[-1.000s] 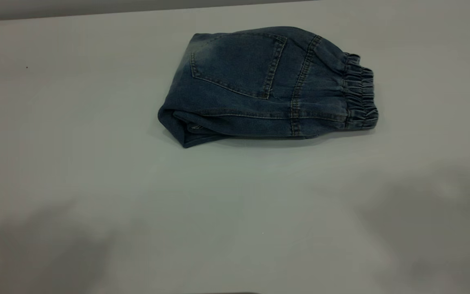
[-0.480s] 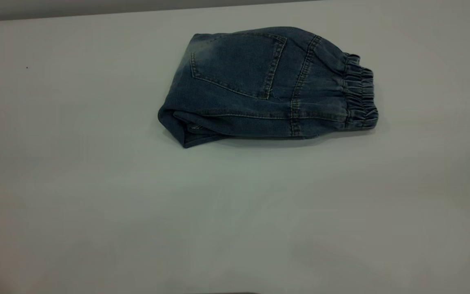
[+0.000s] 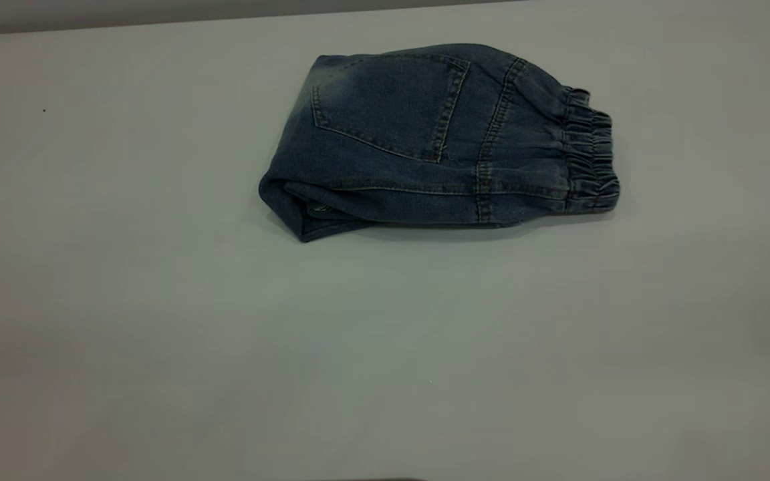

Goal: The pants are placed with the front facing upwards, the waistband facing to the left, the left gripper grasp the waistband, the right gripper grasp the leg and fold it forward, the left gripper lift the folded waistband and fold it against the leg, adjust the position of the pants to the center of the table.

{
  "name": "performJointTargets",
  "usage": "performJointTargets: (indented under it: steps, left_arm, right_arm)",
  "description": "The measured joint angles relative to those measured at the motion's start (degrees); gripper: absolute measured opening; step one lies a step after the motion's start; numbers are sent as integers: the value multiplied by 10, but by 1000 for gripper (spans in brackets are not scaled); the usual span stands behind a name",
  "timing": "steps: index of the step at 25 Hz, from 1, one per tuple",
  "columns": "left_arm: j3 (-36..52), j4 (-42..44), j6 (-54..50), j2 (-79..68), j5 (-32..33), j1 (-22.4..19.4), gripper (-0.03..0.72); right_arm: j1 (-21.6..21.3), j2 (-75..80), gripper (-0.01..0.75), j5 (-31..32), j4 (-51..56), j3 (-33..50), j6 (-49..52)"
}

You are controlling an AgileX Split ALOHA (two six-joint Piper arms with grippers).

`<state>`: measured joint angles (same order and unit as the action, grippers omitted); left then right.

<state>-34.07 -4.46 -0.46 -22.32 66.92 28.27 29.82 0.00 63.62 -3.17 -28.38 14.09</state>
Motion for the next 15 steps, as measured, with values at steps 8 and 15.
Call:
performJointTargets:
  steps: [8,15]
  left_arm:
    - [50,9,28,90,-31,0,554]
    - [56,9,29,97,-27,0,554]
  right_arm:
    - [0,0,283,0,15,0,-48]
    - [0,0,282,5,22,0,-49]
